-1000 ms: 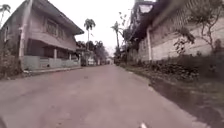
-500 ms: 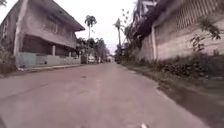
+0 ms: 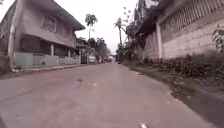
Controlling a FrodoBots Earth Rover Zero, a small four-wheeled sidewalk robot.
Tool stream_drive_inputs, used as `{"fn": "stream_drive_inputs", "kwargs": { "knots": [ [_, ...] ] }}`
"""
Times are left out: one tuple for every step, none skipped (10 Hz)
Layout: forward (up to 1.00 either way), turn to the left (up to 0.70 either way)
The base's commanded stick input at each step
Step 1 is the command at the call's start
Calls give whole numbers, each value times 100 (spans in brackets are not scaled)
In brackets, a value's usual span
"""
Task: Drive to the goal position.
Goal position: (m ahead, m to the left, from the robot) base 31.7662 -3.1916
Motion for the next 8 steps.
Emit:
{"fn": "stream_drive_inputs", "kwargs": {
  "knots": [
    [100, -27],
    [100, -27],
    [100, -27],
    [100, -27],
    [100, -27],
    [100, -27],
    [100, -27],
    [100, -27]
  ]
}}
